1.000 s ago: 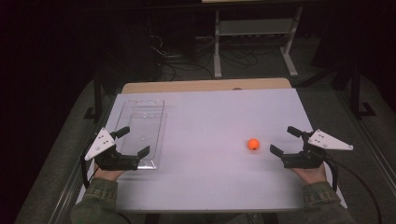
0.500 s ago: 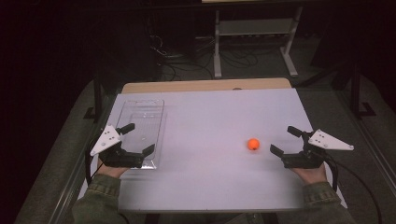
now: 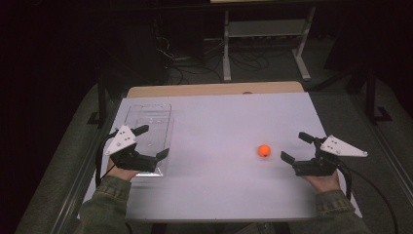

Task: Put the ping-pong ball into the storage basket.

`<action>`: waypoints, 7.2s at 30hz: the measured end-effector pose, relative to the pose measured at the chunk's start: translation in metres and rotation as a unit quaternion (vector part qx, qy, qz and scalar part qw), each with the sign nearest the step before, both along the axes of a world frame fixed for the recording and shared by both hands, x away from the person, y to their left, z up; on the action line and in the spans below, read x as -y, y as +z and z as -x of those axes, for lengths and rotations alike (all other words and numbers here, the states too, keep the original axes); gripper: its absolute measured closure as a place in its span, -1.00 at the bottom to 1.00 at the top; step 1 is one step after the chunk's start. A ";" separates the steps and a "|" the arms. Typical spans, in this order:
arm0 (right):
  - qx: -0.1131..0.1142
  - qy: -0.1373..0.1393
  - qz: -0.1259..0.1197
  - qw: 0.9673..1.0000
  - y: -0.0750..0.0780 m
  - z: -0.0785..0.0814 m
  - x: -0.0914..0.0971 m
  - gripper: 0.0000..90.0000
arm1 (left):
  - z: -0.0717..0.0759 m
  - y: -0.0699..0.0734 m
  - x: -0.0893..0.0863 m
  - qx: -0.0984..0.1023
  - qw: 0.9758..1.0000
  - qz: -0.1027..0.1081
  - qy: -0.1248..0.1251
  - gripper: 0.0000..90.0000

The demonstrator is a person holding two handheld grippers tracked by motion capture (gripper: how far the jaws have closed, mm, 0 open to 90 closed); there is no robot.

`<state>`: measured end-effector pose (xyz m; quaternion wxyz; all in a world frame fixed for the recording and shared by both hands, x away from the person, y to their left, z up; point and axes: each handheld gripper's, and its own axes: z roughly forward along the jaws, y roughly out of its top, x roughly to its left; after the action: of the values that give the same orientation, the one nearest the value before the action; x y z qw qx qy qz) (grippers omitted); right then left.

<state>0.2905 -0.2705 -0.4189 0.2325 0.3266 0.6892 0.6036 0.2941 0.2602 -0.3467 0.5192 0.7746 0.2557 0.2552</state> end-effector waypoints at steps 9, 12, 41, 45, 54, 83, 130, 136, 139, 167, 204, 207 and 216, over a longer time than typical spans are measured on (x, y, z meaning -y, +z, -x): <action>0.000 0.000 0.000 1.000 0.000 0.000 0.000 -1.00 | -0.006 0.004 0.011 0.000 1.000 -0.008 -0.009 -1.00; 0.000 0.000 -0.001 1.000 0.000 0.000 0.000 -1.00 | -0.008 0.005 0.016 -0.001 1.000 -0.010 -0.012 -1.00; -0.001 0.005 0.003 1.000 0.000 0.001 -0.003 -1.00 | -0.027 0.016 0.058 -0.007 0.997 -0.046 -0.057 -1.00; -0.003 0.006 0.002 1.000 0.000 0.002 -0.003 -1.00 | -0.029 0.019 0.064 -0.005 0.997 -0.048 -0.063 -1.00; -0.002 0.009 0.005 1.000 0.000 0.002 -0.003 -1.00 | -0.036 0.025 0.079 -0.006 0.995 -0.060 -0.079 -1.00; -0.001 0.011 0.006 1.000 0.000 0.002 -0.004 -1.00 | -0.053 0.032 0.113 -0.014 0.990 -0.084 -0.114 -1.00; 0.013 0.008 0.000 1.000 0.004 0.006 0.000 -1.00 | -0.090 0.013 0.172 -0.053 0.976 -0.114 -0.176 -1.00; 0.015 0.006 -0.001 1.000 0.004 0.006 0.002 -1.00 | -0.095 0.008 0.179 -0.061 0.974 -0.118 -0.182 -1.00; 0.016 0.004 -0.004 1.000 0.005 0.007 0.003 -1.00 | -0.096 0.004 0.185 -0.064 0.973 -0.120 -0.187 -1.00; 0.015 0.006 -0.007 1.000 0.005 0.008 0.004 -1.00 | -0.105 -0.014 0.225 -0.086 0.961 -0.142 -0.223 -1.00; 0.015 0.008 -0.007 1.000 0.005 0.006 0.003 -1.00 | -0.115 -0.034 0.259 -0.103 0.949 -0.160 -0.253 -1.00; 0.015 0.009 -0.007 1.000 0.005 0.006 0.003 -1.00 | -0.115 -0.036 0.261 -0.104 0.947 -0.162 -0.256 -1.00; 0.015 0.009 -0.006 1.000 0.004 0.005 0.003 -1.00 | -0.116 -0.043 0.264 -0.114 0.944 -0.167 -0.260 -1.00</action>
<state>0.2850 -0.2740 -0.4145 0.2354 0.3129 0.6849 0.6145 0.4101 -0.0039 -0.3900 0.3978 0.9137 0.0566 0.0605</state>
